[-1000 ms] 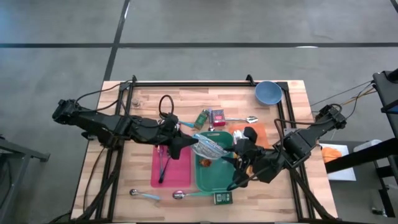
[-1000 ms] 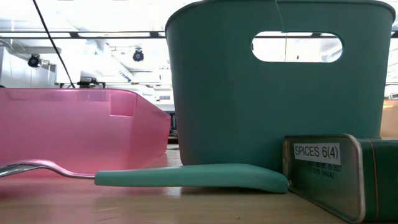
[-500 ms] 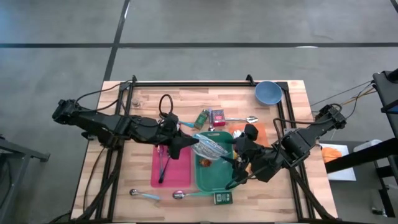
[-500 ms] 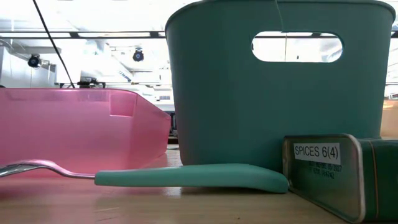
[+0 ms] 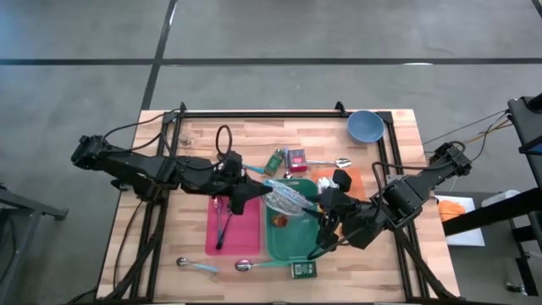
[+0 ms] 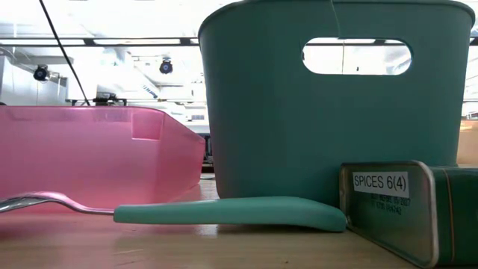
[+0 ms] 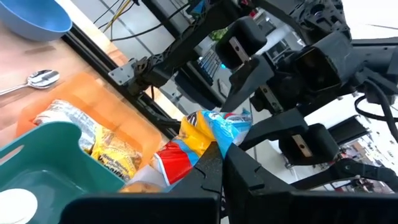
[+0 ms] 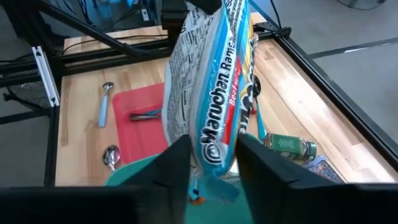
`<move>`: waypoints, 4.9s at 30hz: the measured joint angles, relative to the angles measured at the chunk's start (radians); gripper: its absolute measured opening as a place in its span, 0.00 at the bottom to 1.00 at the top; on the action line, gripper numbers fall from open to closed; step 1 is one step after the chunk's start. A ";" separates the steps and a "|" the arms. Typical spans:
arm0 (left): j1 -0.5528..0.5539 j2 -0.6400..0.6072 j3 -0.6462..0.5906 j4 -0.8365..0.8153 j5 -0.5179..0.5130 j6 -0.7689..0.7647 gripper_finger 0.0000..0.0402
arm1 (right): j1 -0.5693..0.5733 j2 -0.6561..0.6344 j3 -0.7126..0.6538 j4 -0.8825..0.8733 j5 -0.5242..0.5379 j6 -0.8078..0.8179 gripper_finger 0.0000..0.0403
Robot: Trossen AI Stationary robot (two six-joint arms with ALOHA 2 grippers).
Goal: Pick & Place Food Item
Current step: Put the blue noodle pack into the orange bin
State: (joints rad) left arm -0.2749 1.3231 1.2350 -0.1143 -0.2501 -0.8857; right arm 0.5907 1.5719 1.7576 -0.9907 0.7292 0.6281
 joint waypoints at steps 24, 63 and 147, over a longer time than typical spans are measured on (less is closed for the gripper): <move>0.001 0.000 0.000 0.022 0.028 -0.004 0.20 | 0.000 -0.005 0.026 -0.001 -0.027 0.039 0.02; 0.000 -0.063 0.000 -0.138 0.053 -0.091 0.77 | -0.001 -0.098 0.027 -0.582 -0.019 0.589 0.02; -0.009 -0.063 -0.001 -0.208 0.087 -0.144 0.77 | -0.107 0.093 -0.672 -0.434 -0.048 1.065 0.02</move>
State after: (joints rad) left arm -0.2836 1.2600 1.2340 -0.3228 -0.1632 -1.0298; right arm 0.4839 1.6646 1.0861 -1.4247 0.6811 1.6936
